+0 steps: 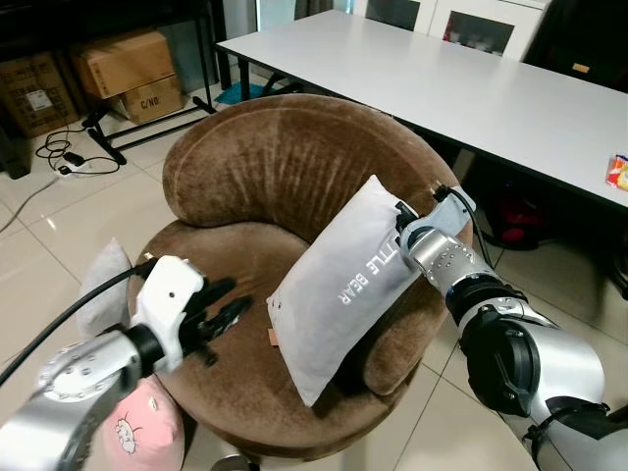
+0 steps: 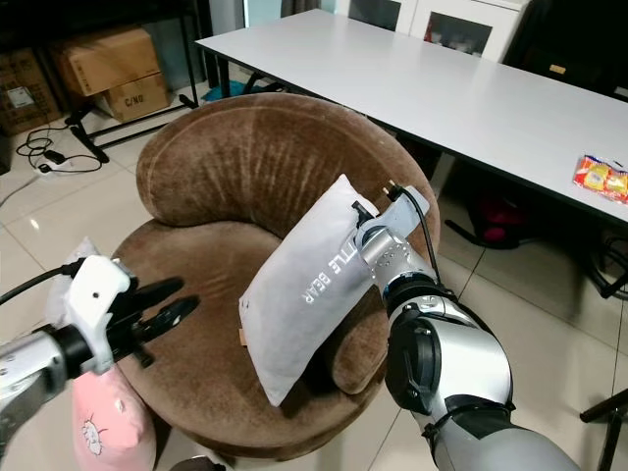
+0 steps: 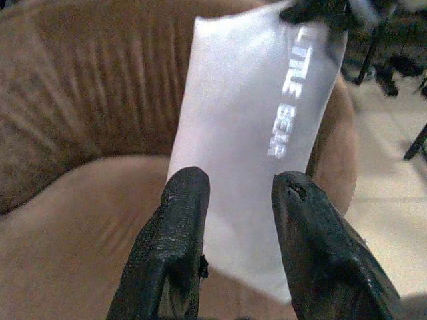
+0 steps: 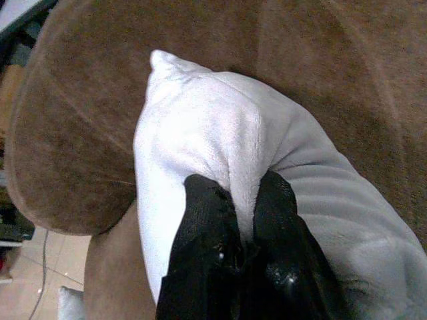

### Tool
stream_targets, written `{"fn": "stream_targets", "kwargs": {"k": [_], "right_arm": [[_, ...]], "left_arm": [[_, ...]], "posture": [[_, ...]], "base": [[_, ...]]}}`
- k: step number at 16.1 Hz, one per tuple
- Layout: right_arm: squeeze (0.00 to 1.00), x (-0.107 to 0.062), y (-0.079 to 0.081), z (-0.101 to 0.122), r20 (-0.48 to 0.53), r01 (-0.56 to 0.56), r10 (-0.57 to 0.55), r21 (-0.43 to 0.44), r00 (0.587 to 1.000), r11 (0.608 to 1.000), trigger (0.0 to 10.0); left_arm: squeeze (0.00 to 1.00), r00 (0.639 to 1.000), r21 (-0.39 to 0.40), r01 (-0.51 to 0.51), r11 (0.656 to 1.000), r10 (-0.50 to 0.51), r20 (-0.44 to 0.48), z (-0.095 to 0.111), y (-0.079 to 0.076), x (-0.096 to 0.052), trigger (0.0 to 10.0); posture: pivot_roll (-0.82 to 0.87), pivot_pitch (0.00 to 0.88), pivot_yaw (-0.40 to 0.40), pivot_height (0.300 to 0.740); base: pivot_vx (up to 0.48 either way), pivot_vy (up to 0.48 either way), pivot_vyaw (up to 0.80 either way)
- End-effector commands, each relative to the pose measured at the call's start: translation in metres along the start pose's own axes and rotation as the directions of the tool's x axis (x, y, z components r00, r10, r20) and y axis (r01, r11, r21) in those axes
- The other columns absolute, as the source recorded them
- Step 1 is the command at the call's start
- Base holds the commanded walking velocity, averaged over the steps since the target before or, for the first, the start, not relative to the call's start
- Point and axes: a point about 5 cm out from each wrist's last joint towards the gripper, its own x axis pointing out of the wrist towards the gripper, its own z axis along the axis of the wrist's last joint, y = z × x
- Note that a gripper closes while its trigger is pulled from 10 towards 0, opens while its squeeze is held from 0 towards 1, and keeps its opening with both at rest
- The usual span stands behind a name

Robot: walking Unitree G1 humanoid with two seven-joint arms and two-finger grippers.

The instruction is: Move the pillow to the sofa from floor

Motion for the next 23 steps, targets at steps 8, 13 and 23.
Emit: {"fn": "stream_targets", "kwargs": {"k": [8, 13, 23], "right_arm": [[1.00, -0.001, -0.044, 0.012, 0.095, 0.087, -0.079, -0.083, 0.992, 0.993, 10.0], [1.00, -0.006, -0.053, 0.045, 0.218, 0.017, 0.018, -0.154, 0.976, 0.988, 10.0], [1.00, -0.076, -0.005, 0.062, 0.303, -0.218, 0.488, -0.622, 0.819, 0.752, 10.0]], "left_arm": [[0.00, 0.996, -0.024, 0.088, 0.996, -0.088, 0.015, 0.006, 0.001, -0.003, 10.0], [0.00, 0.994, -0.008, 0.111, 0.994, -0.110, 0.026, 0.009, 0.006, 0.006, 10.0], [0.00, 0.934, -0.003, -0.303, 0.953, 0.298, 0.195, 0.022, 0.025, 0.020, 10.0]], "posture": [[0.08, 0.000, -0.035, 0.740], [0.05, 0.000, -0.024, 0.740], [-0.01, 0.000, -0.030, 0.740]], "base": [[0.000, 0.000, 0.00], [0.000, 0.000, 0.00], [0.000, 0.000, 0.00]]}}
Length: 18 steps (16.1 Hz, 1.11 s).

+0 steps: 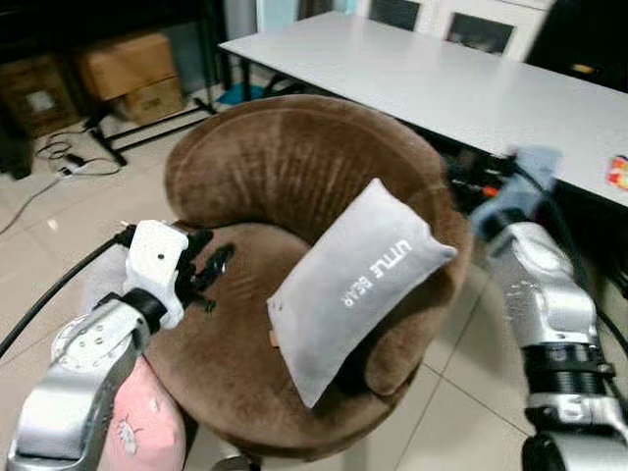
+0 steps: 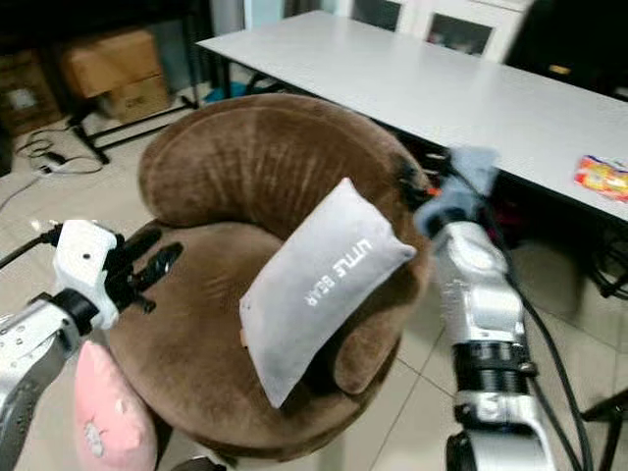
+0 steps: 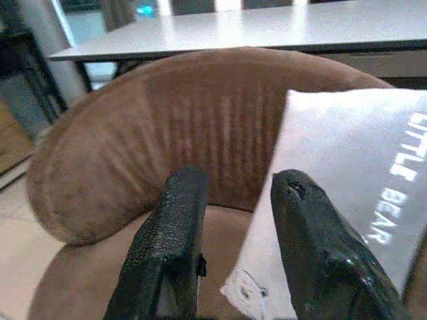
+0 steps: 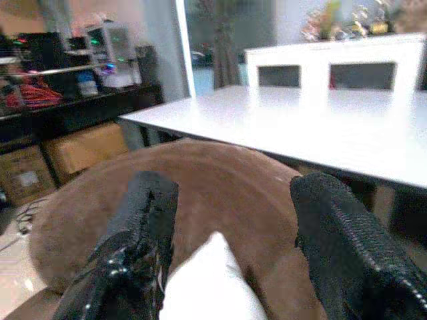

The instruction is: Move the pillow to the sofa from floor

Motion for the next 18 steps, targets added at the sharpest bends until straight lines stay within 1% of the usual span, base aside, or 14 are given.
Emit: {"fn": "stream_targets", "kwargs": {"k": [1, 2, 3, 4, 5, 6, 9, 11, 14, 15, 18], "right_arm": [[0.13, -0.009, 0.025, -0.011, -0.055, -0.047, 0.046, -0.009, 0.997, 0.999, 10.0], [0.00, -0.013, 0.035, -0.015, -0.068, -0.073, 0.073, 0.004, 0.995, 0.997, 10.0], [0.00, -0.020, 0.044, -0.022, -0.088, -0.093, 0.093, -0.001, 0.992, 0.996, 10.0], [0.00, -0.022, 0.046, -0.023, -0.093, -0.095, 0.094, -0.004, 0.991, 0.995, 10.0], [0.00, -0.028, 0.048, -0.022, -0.114, -0.101, 0.097, -0.026, 0.989, 0.995, 10.0], [0.00, -0.031, 0.051, -0.021, -0.132, -0.106, 0.101, -0.027, 0.986, 0.994, 10.0], [0.00, -0.032, 0.053, -0.021, -0.143, -0.094, 0.089, -0.031, 0.986, 0.995, 10.0], [0.00, -0.034, 0.053, -0.023, -0.162, -0.074, 0.062, -0.065, 0.985, 0.995, 10.0], [0.00, -0.035, 0.052, -0.024, -0.172, -0.068, 0.053, -0.082, 0.984, 0.994, 10.0], [0.00, -0.035, 0.054, -0.024, -0.176, -0.074, 0.060, -0.075, 0.983, 0.994, 10.0], [0.00, -0.035, 0.055, -0.024, -0.183, -0.074, 0.060, -0.071, 0.981, 0.995, 10.0]], "left_arm": [[0.00, 0.999, 0.034, -0.041, 0.999, 0.040, 0.017, 0.004, -0.007, 0.002, 10.0], [0.00, 0.998, 0.037, -0.052, 0.998, 0.051, 0.028, 0.006, -0.011, 0.003, 10.0], [0.00, 0.995, 0.032, -0.088, 0.996, 0.086, 0.046, 0.008, -0.013, 0.004, 10.0], [0.00, 0.994, 0.031, -0.099, 0.995, 0.097, 0.050, 0.008, -0.013, 0.004, 10.0], [0.00, 0.989, 0.025, -0.141, 0.990, 0.139, 0.057, 0.006, -0.012, 0.005, 10.0], [0.00, 0.985, 0.031, -0.163, 0.986, 0.161, 0.055, 0.005, -0.009, 0.005, 10.0], [0.00, 0.983, 0.037, -0.178, 0.983, 0.176, 0.045, 0.003, -0.008, 0.005, 10.0], [0.00, 0.981, 0.036, -0.191, 0.981, 0.189, 0.038, 0.001, -0.010, 0.004, 10.0], [0.00, 0.980, 0.033, -0.198, 0.980, 0.196, 0.039, 0.000, -0.010, 0.004, 10.0], [0.00, 0.977, 0.013, -0.210, 0.978, 0.210, 0.038, 0.000, -0.009, 0.004, 10.0], [0.00, 0.974, 0.004, -0.224, 0.975, 0.224, 0.036, -0.002, -0.008, 0.004, 10.0]], "posture": [[-0.01, 0.000, -0.031, 0.740], [-0.02, 0.000, -0.027, 0.740], [-0.03, 0.000, -0.018, 0.740], [-0.03, 0.000, -0.017, 0.740], [-0.03, 0.000, -0.016, 0.740], [-0.04, 0.000, -0.012, 0.740], [-0.04, 0.000, -0.010, 0.740], [-0.05, 0.000, -0.009, 0.740], [-0.05, 0.000, -0.009, 0.740], [-0.05, 0.000, -0.009, 0.740], [-0.05, 0.000, -0.013, 0.740]], "base": [[0.000, 0.000, 0.00], [0.000, 0.000, 0.00], [0.000, 0.000, 0.00], [0.000, 0.000, 0.00], [0.000, 0.000, 0.00], [0.000, -0.330, 0.00], [0.000, -0.331, 0.00], [0.000, -0.272, 0.00], [0.000, -0.262, 0.00], [0.000, 0.000, 0.00], [0.000, 0.000, 0.00]]}}
